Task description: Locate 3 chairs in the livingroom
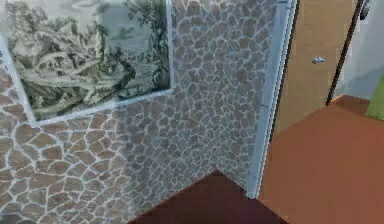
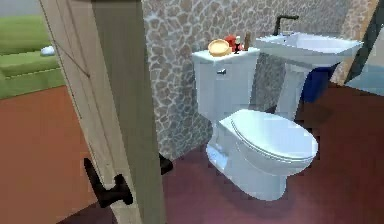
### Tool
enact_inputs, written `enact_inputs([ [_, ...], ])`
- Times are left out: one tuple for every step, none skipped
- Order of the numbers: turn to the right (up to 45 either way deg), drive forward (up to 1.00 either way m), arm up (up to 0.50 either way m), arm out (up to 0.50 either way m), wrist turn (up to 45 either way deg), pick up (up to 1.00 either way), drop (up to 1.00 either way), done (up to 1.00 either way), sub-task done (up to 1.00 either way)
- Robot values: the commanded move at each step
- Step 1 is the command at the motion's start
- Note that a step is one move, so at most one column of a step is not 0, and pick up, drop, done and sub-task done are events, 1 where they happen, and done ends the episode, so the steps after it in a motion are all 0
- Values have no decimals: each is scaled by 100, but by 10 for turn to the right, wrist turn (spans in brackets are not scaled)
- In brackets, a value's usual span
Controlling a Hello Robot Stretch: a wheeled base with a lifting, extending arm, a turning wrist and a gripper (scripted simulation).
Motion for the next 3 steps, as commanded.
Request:
enact_inputs([
  [0,60,0,0,0,0,0,0,0],
  [450,0,0,0,0,0,0,0,0],
  [210,0,0,0,0,0,0,0,0],
])
